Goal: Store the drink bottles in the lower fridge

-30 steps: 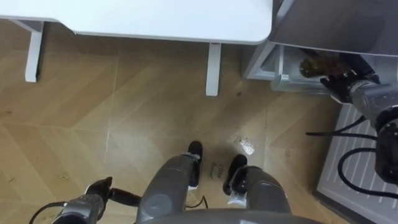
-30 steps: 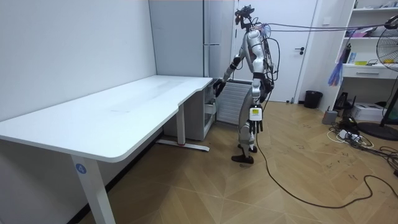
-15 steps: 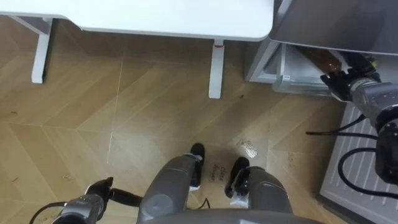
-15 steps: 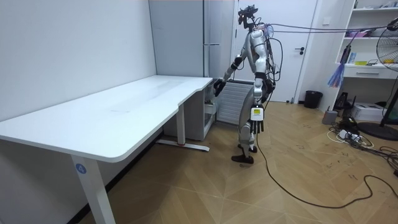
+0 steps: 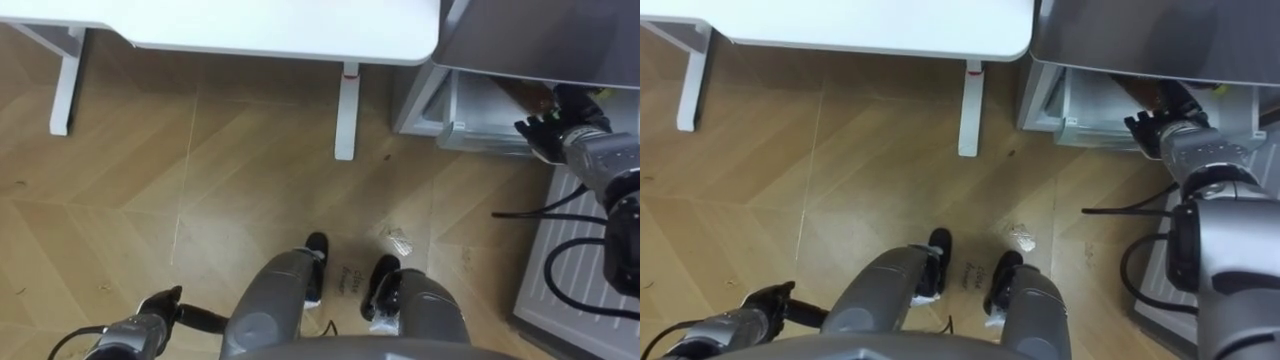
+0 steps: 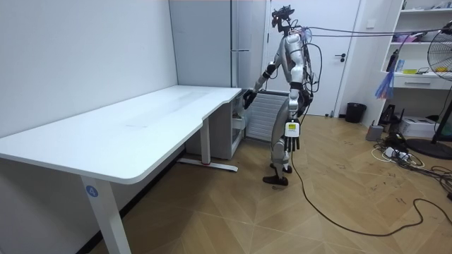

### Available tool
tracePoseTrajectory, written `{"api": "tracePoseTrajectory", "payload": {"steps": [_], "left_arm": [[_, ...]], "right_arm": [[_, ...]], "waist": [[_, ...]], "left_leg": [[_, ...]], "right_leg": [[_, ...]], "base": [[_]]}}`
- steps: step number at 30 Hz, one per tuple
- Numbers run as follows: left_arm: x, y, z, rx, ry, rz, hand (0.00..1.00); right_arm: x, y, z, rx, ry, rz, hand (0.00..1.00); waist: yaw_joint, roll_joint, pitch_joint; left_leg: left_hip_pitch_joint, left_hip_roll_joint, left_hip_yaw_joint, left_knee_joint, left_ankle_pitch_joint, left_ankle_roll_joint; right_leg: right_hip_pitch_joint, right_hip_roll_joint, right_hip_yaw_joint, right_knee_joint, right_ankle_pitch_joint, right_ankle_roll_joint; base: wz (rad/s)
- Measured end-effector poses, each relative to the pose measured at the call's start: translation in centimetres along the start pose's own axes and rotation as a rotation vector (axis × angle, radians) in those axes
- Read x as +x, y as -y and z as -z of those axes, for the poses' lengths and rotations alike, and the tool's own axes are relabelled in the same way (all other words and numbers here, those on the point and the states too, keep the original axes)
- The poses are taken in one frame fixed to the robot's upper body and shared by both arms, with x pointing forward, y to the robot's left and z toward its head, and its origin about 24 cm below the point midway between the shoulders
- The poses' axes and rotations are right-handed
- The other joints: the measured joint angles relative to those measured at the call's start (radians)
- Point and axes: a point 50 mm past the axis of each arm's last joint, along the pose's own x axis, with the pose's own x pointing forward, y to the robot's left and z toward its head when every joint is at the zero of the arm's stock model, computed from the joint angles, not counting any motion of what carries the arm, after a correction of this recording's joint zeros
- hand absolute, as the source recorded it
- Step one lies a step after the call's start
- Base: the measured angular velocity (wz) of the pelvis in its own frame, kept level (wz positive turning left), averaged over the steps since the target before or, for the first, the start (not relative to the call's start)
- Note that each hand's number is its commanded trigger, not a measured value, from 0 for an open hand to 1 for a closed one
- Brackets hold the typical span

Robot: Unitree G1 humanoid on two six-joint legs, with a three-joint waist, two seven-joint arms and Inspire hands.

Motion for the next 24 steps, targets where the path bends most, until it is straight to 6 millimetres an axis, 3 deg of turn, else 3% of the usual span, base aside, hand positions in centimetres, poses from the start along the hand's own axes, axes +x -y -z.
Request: {"api": "tracePoseTrajectory", "payload": {"steps": [5, 11, 16, 24], "left_arm": [[0.0, -0.1, 0.1, 0.000, 0.000, 0.000, 0.00], [-0.1, -1.0, 0.8, -0.011, -0.014, -0.023, 0.00], [-0.1, -1.1, 0.8, -0.017, -0.003, -0.024, 0.00], [-0.1, -1.0, 1.0, -0.109, 0.021, -0.015, 0.00]], "right_arm": [[0.0, 0.7, 0.2, -0.059, -0.004, -0.005, 0.00], [-0.1, 2.1, -0.4, -0.166, 0.007, -0.030, 0.00], [-0.4, 5.2, -0.6, -0.234, 0.004, -0.026, 0.00], [-0.7, 6.7, -0.2, -0.242, 0.007, -0.037, 0.00]], "waist": [[-0.006, -0.001, -0.0004], [-0.050, -0.007, -0.0049], [-0.058, -0.027, -0.0293], [-0.082, -0.027, -0.0314]], "left_leg": [[0.042, 0.003, 0.007, -0.028, 0.001, -0.001], [0.107, 0.002, 0.010, -0.063, 0.001, 0.000], [0.181, 0.010, 0.008, -0.118, 0.002, -0.003], [0.238, 0.016, 0.012, -0.155, 0.002, -0.003]], "right_leg": [[0.037, 0.004, 0.000, -0.026, 0.004, 0.001], [0.102, 0.008, -0.003, -0.063, 0.010, 0.006], [0.189, 0.036, 0.000, -0.151, 0.029, 0.013], [0.261, 0.051, -0.001, -0.212, 0.046, 0.018]], "base": [[-0.04], [-0.01], [-0.01], [0.00]]}}
